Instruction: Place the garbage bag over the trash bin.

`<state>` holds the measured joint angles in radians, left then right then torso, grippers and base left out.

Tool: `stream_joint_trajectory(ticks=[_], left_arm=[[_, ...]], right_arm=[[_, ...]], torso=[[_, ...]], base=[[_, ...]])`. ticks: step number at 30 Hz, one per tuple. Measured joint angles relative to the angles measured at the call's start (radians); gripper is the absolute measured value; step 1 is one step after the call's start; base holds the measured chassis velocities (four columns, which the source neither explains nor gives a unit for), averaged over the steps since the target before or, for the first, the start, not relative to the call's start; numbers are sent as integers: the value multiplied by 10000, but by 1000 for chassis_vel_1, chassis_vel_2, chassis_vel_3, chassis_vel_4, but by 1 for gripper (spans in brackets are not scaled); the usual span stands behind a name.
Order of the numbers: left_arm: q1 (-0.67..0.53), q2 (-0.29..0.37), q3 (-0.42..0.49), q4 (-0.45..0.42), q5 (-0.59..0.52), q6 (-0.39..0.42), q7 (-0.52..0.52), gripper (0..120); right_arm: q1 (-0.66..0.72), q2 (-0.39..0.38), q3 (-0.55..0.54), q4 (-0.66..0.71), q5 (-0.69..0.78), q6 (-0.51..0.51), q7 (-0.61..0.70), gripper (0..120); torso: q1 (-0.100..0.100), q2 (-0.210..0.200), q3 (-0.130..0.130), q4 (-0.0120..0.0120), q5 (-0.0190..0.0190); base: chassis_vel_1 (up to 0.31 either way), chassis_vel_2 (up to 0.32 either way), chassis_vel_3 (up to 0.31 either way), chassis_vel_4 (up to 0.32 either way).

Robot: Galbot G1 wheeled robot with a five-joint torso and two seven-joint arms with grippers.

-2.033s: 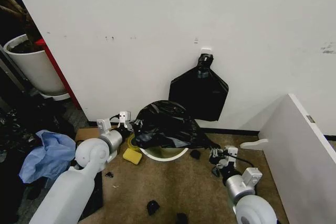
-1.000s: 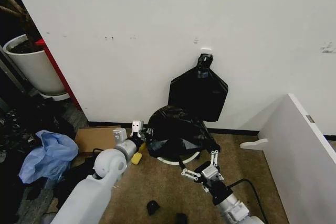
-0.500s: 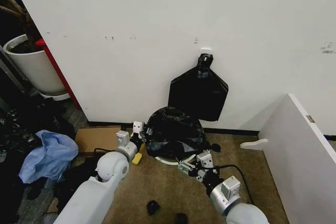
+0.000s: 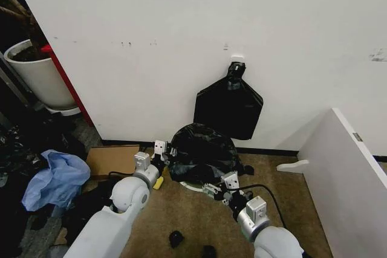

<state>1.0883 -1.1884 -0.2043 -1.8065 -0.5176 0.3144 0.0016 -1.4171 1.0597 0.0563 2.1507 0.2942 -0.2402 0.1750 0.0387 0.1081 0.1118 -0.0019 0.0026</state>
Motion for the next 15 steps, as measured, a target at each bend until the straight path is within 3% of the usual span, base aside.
stream_joint_trajectory(ticks=[15], left_arm=[[3,-30,-17,12,40,0,-10,0]], right_arm=[[-324,0,265,-215,-420,456,-439,15]], torso=[[0,0,0,-1,-1]], base=[[0,0,0,0]])
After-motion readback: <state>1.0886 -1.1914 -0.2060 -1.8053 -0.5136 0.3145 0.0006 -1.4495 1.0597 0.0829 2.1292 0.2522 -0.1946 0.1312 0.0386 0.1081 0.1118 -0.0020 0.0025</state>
